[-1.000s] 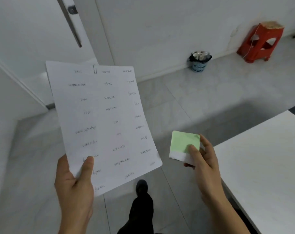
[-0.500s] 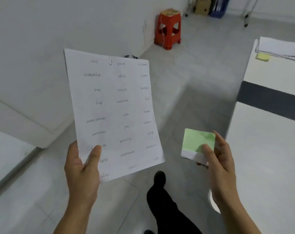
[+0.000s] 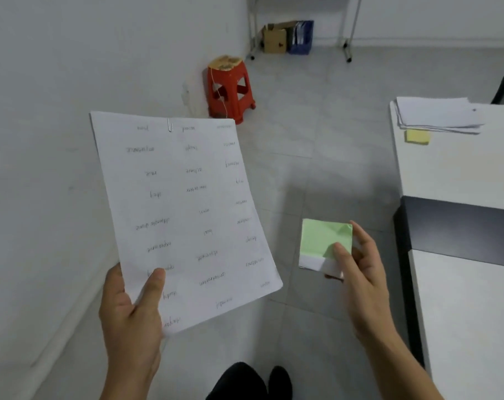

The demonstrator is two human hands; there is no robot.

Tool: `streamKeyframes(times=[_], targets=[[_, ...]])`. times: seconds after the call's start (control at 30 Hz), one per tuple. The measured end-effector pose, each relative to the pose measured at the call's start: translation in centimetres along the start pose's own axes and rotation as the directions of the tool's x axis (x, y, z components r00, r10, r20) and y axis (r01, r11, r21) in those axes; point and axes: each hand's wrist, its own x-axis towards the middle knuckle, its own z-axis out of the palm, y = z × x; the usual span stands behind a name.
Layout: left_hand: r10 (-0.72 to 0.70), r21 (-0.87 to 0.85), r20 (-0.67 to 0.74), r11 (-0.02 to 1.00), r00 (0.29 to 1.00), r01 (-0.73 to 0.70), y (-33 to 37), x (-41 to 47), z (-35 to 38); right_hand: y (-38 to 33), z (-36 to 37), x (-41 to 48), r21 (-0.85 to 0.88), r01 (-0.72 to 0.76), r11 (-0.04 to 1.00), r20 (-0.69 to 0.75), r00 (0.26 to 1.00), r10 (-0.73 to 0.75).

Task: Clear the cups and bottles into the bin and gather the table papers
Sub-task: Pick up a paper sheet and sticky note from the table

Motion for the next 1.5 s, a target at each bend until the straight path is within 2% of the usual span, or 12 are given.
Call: streamKeyframes(times=[0.2, 0.4, 0.57, 0.7, 0.93, 1.1, 1.23, 1.33, 1.4, 1.5], targets=[[-0.057, -0.066, 0.118, 0.996, 0.991, 0.065, -2.9, 12.2, 9.6, 0.4, 4.2, 11.0, -0.028, -0.029, 0.999, -0.155, 0.988, 0.024], [-0.102, -0.093, 0.315, 0.986, 0.944, 0.137, -4.0, 25.4, 21.6, -1.2, 7.8, 23.1, -0.072, -0.028, 0.997, -0.325, 0.946, 0.003], [-0.038, -0.062, 0.529, 0.995, 0.847, 0.084, -0.6, 33.7, 33.4, -4.7, 7.5, 30.8, -0.029, 0.046, 0.999, -0.493, 0.869, -0.054], [-0.037, -0.032, 0.656, 0.996, 0.753, 0.077, 0.5, 37.1, 43.4, -4.2, 5.9, 36.7, 0.027, 0.065, 0.998, -0.611, 0.791, -0.035], [-0.109, 0.054, 0.744, 0.993, 0.659, 0.103, -1.1, 39.8, 61.7, -1.7, 1.0, 50.9, 0.162, 0.049, 0.986, -0.758, 0.646, 0.093], [-0.058, 0.050, 0.821, 0.998, 0.569, 0.029, 3.0, 42.3, 75.4, -5.1, -3.8, 62.1, 0.169, 0.052, 0.984, -0.786, 0.609, 0.102], [-0.020, 0.035, 0.886, 0.999, 0.463, -0.024, 4.6, 42.4, 85.0, -7.2, -7.5, 68.0, 0.138, 0.064, 0.988, -0.815, 0.574, 0.076], [-0.061, 0.072, 0.933, 0.997, 0.355, -0.016, 4.1, 41.3, 91.3, -7.2, -10.0, 70.6, 0.144, 0.041, 0.989, -0.861, 0.498, 0.105], [-0.100, 0.108, 0.963, 0.994, 0.251, -0.020, 2.8, 40.4, 95.8, -6.6, -11.6, 72.0, 0.162, 0.027, 0.986, -0.900, 0.413, 0.137], [-0.174, 0.178, 0.984, 0.981, 0.044, -0.079, 0.2, 38.9, 103.1, -5.5, -13.5, 73.9, 0.216, 0.005, 0.976, -0.952, 0.224, 0.210]])
